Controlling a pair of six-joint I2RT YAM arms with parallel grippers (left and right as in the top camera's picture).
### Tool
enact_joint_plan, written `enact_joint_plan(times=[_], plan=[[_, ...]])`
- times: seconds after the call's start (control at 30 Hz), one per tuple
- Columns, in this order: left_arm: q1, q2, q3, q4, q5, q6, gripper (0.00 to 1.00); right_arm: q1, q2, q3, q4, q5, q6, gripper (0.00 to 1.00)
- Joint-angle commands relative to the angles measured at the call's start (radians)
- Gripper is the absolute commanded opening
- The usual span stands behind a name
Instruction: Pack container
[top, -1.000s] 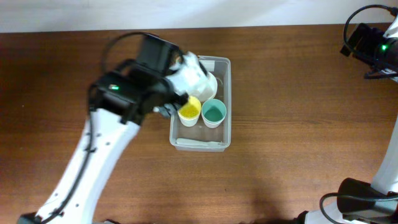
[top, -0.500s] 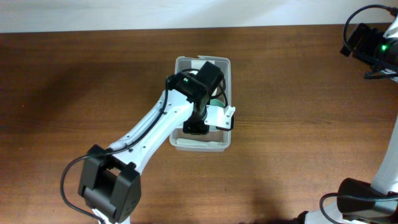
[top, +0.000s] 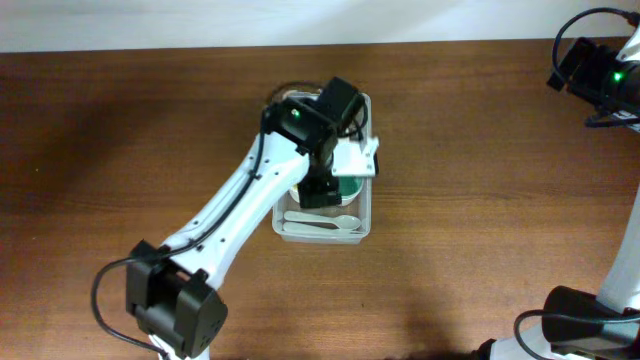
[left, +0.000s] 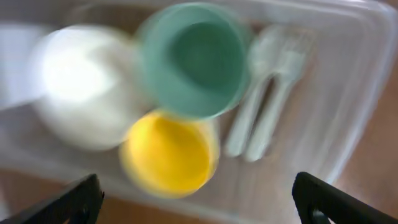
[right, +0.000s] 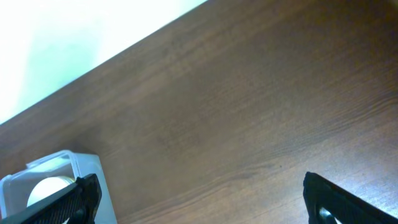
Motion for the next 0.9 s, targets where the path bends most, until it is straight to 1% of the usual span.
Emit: enact_joint_plan(times=[0.0,0.17,0.2,0.3,0.4,0.5,0.63,0.87], plan=[[0.066,-0.130,0.124,-0.013,-0.148,-0.281,0.99,-0.003,-0.004,0.002,0.003,0.005,-0.003,0.99],[0.283,-0.254,0.182,-0.011,-0.147,-0.570,1.00,-0.003,-0.004,0.002,0.003,0.005,-0.003,0.99],[0.372,-0.293,0.182,-0.014,-0.146,-0.660,1.00,-0.003,-0.004,0.002,0.003,0.005,-0.003,0.99],[0.554,-0.352,0.182,-0.031,-0.134,-0.797,1.00,-0.003,-0.004,0.002,0.003,0.005,-0.003,1.00],[0.639,-0.365,0.182,-0.040,-0.100,-0.813,0.99,-0.003,-0.004,0.002,0.003,0.005,-0.003,0.99],[0.670,-0.364,0.182,-0.045,-0.101,-0.813,0.99,-0.003,-0.004,0.002,0.003,0.005,-0.003,0.99],[0.674,-0.364,0.182,-0.030,-0.101,-0.813,1.00,-0.003,-0.004,0.002,0.003,0.005,-0.003,0.99],[0.674,-0.364,0.182,-0.071,-0.101,-0.813,1.00,-0.002,0.005,0.002,0.003,0.005,-0.003,0.99]])
